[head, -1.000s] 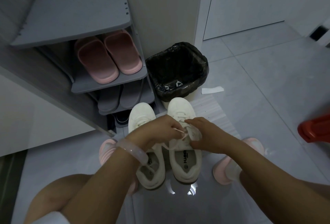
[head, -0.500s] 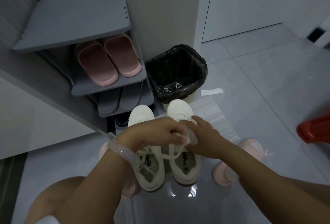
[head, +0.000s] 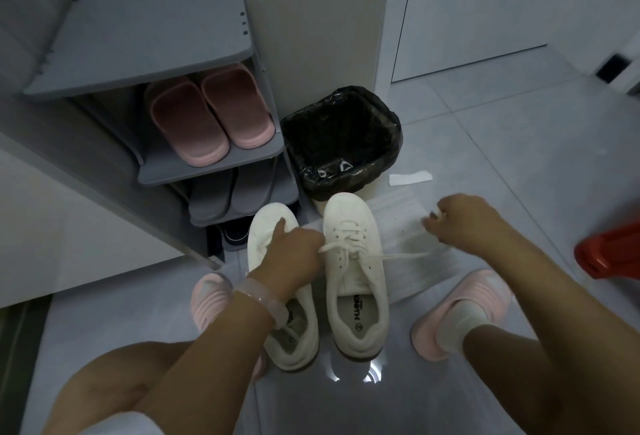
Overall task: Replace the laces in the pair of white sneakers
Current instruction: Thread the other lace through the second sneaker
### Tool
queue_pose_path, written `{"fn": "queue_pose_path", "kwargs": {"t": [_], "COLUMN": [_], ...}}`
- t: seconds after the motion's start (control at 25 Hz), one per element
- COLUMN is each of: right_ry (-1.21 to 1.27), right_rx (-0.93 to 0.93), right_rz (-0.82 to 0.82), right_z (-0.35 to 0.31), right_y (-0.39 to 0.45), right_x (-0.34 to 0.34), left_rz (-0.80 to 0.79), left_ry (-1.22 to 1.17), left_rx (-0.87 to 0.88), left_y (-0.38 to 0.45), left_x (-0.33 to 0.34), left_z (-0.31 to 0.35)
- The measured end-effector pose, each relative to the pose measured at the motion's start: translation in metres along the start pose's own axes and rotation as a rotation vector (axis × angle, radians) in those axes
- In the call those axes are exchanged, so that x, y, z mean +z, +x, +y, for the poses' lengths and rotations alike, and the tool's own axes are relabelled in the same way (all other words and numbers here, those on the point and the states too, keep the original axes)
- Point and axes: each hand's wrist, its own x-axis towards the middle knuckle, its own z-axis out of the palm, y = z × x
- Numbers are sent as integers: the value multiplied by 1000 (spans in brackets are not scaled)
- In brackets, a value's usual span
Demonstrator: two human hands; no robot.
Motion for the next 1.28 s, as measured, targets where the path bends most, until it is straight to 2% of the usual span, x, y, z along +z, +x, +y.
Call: {"fn": "queue_pose_path", "kwargs": {"t": [0.04,0.08,0.12,0.16,0.24,0.28,0.36,0.48,0.56,0.64,0.8,0.92,1.08,1.28], "right_ry": [-208,-273,-209,-99,255,421,750,1338,1631,1682,1756,1941,2028,2056], "right_rx": [-50,-112,-223,-374,-608,-641,-531,-332,-278,-293,-333,-320,-221,-200], "right_rz": [6,32,51,2,-185,-276,-302,-217,-225,-258,-320,-239,-135,-41], "right_z": [-2,-8,-16,-26,-47,-55,-60,-56,-51,-48,-45,-43,-43,-38], "right_y": [-4,-8,-13,-17,-28,-34,-33,-24,-20,-21,-21,-17,-14,-13], "right_x": [9,17,26,33,43,46,39,20,12,12,16,10,7,7], "left_rz": [83,145,175,170,127,115,120,131,68,-39,-192,-233,-269,-312], "left_ry": [-53,-152,-276,-393,-566,-585,-507,-441,-448,-443,-194,-163,-75,29], "left_rx": [16,37,69,113,189,206,236,214,160,87,53,49,86,109], "left_y": [-1,-2,-4,-8,-17,-19,-21,-22,-23,-23,-15,-11,-10,-11], "left_x": [-8,-16,-24,-31,-43,-45,-50,-49,-45,-37,-20,-15,-11,-11], "left_z": [-1,1,3,5,6,3,-7,-23,-25,-20,-17,-21,-20,-20]}}
